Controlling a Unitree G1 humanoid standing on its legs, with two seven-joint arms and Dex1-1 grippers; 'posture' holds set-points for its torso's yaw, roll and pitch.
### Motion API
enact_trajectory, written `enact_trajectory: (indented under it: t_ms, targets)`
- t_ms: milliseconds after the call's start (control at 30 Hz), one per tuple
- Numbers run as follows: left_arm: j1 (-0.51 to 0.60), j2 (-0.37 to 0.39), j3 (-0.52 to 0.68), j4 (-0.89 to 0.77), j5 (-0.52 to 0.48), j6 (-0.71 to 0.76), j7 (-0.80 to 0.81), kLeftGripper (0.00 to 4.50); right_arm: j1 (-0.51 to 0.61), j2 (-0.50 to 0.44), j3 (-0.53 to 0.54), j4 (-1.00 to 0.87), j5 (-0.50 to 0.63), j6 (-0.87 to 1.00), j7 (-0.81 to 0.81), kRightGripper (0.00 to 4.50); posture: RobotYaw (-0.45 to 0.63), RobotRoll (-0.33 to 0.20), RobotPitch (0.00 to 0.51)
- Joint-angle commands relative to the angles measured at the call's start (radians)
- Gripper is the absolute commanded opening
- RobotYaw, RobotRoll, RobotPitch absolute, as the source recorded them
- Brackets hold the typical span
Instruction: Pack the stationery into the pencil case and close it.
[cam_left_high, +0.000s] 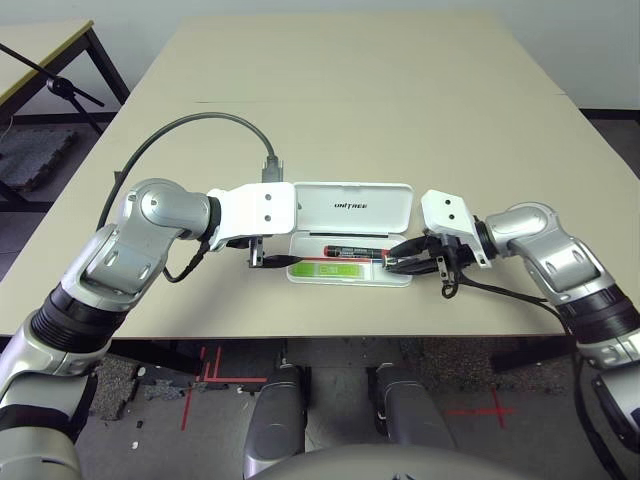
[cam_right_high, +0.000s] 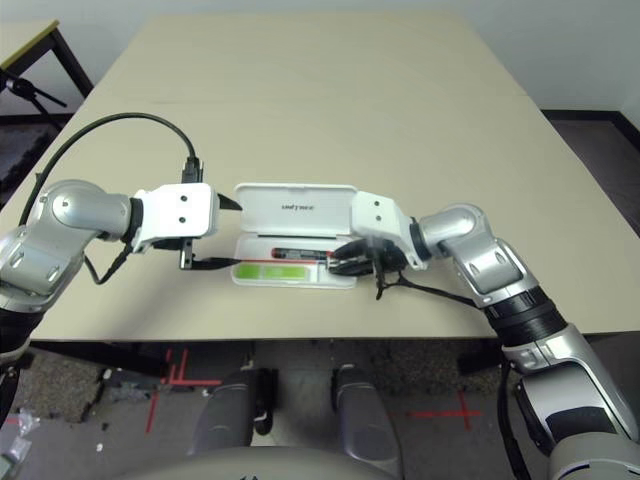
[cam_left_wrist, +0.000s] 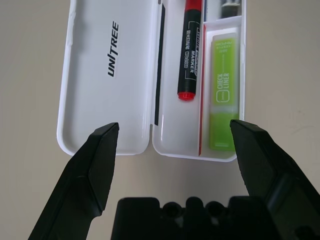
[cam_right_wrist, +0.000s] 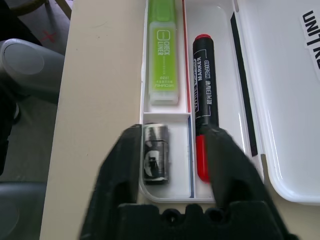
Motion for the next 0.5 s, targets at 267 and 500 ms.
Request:
enact_trajectory:
  t_ms: [267,500]
  targets:
    - [0.012,0.006,-0.001,-0.003,0.011,-0.002,0.005,4.5,-0.02,-0.033,-0.048,-0.022,0.038,0.036,0.02,4.48,0.09,0.0,0.112]
    - [0.033,0.022,0.011,0.001,0.006,-0.008,0.001,4.5,0.043,-0.207,-0.256,-0.068,0.206,0.211,0.063,4.48,0.08,0.0,0.113]
